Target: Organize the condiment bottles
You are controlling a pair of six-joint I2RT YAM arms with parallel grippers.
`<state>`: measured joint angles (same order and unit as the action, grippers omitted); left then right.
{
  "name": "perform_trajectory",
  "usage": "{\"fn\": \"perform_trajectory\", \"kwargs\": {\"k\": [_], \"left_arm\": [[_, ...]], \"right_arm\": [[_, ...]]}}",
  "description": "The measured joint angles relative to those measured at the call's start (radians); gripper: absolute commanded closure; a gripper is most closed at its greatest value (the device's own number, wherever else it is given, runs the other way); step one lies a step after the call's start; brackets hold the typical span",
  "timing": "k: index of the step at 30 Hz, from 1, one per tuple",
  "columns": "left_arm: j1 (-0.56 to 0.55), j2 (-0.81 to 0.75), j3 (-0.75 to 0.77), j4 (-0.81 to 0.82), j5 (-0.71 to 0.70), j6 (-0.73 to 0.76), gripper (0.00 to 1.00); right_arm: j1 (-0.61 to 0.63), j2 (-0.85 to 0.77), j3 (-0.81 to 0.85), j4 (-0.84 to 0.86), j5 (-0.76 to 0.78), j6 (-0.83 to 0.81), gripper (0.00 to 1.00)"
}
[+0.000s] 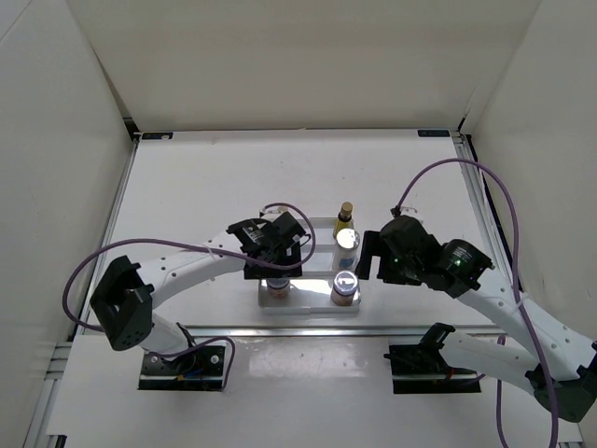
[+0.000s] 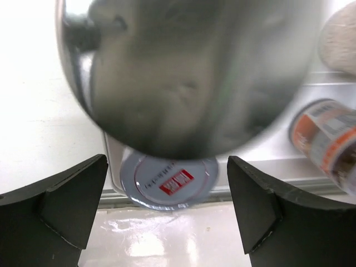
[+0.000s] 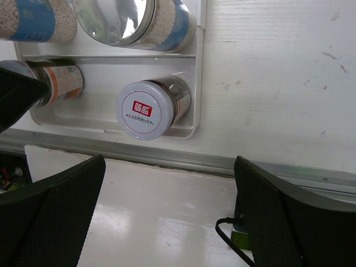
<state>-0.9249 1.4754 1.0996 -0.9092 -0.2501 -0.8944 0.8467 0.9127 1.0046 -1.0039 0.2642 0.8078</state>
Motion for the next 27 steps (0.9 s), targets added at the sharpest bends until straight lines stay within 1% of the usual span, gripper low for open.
{"fn": "perform_trajectory", "kwargs": {"k": [6, 11, 13, 15, 20, 24, 27], "left_arm": [[0.000, -0.068, 0.108, -0.077, -0.003, 0.032, 0.00], [0.000, -0.232, 0.171, -0.133, -0.058, 0.088, 0.00], [0.000, -0.305, 0.188, -0.151, -0.115, 0.122, 0.00], [0.005, -0.369, 0.216, -0.187, -0.208, 0.163, 0.00], [0.058, -0.482, 0.248, -0.214, -0.427, 0.309, 0.00], [0.098, -0.512, 0.223, -0.199, -0.589, 0.383, 0.00], [0.138, -0.498, 0.148, -0.180, -0.645, 0.399, 0.00]], "right_arm": [[0.000, -0.001, 0.080, -0.076, 0.011, -0.050, 0.00], [0.000, -0.024, 0.179, -0.159, 0.076, -0.085, 0.00], [0.000, -0.041, 0.201, -0.192, 0.110, -0.101, 0.00], [0.000, -0.050, 0.229, -0.237, 0.150, -0.113, 0.00], [0.000, -0.050, 0.275, -0.304, 0.266, -0.136, 0.00], [0.000, -0.047, 0.276, -0.325, 0.345, -0.176, 0.00], [0.000, -0.040, 0.257, -0.323, 0.379, -0.209, 0.00]]}}
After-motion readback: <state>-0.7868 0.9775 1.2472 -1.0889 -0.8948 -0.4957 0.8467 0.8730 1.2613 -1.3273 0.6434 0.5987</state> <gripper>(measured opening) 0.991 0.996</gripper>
